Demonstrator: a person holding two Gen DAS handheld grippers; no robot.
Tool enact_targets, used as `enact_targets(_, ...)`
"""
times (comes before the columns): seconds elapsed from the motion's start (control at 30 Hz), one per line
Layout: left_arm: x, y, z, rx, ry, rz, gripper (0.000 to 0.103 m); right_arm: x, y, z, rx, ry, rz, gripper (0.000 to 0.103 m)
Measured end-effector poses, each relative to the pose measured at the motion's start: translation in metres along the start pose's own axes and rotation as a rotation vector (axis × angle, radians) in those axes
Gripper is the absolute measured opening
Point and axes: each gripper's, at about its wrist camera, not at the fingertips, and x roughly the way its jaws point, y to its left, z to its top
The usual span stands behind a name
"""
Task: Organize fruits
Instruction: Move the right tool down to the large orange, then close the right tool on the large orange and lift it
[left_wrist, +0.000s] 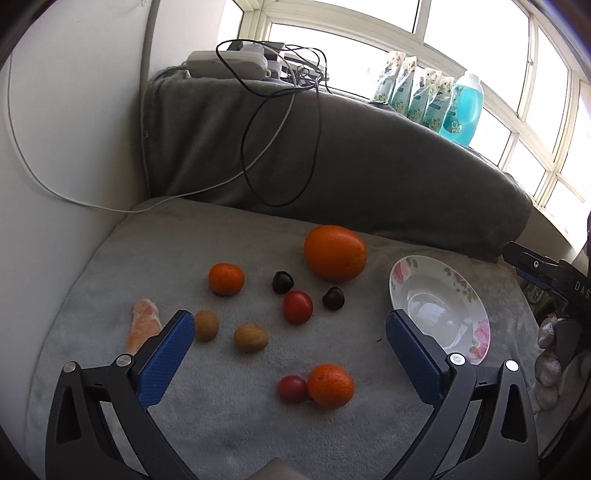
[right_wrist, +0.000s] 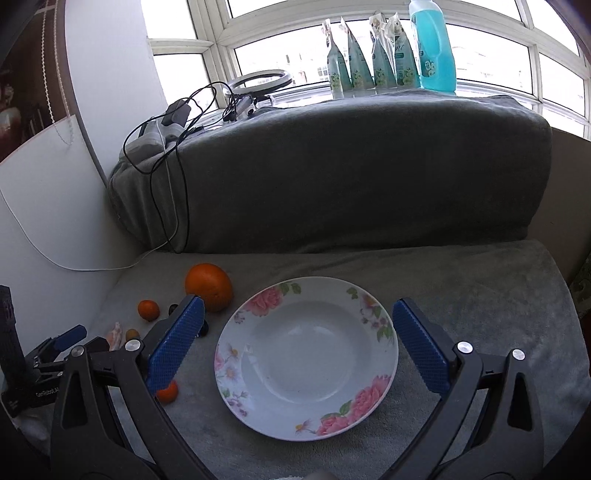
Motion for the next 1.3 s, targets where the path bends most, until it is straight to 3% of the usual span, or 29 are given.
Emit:
enact_targets(0.27,0.034,-0.003,0.011,-0.037,0.071,-0.102,0.094,0.057,0.018,0.015,0.004,0.146,0.142,0.103)
enact_targets(0.53,0.068,-0.006,0.023,-0.074,0.140,-0.195,0.083,0.114,0.022,0.030,0.126,0.333,0.330,0.101)
enact_targets(0.63,0.080,-0.006,0.029,-0.088,0.157,-0.228,0.076,0.133,0.026,0.032,0.129,0.376,0.342,0.098)
enact_targets(0.93,0.108,-0.003,0.038,-0.130,0.211,-0.302,0.067,0.185,0.049,0.039,0.111,0.479,0.368,0.090)
enact_targets(1.07,0.118,-0.004,0.040,-0.131,0.230,-0.302,0.062,0.207,0.061,0.041,0.100,0.518,0.368,0.078)
enact_targets(1.3,0.126,0.001,0.043,-0.147,0.247,-0.315,0.055,0.234,0.069,0.042,0.097,0.551,0.362,0.078)
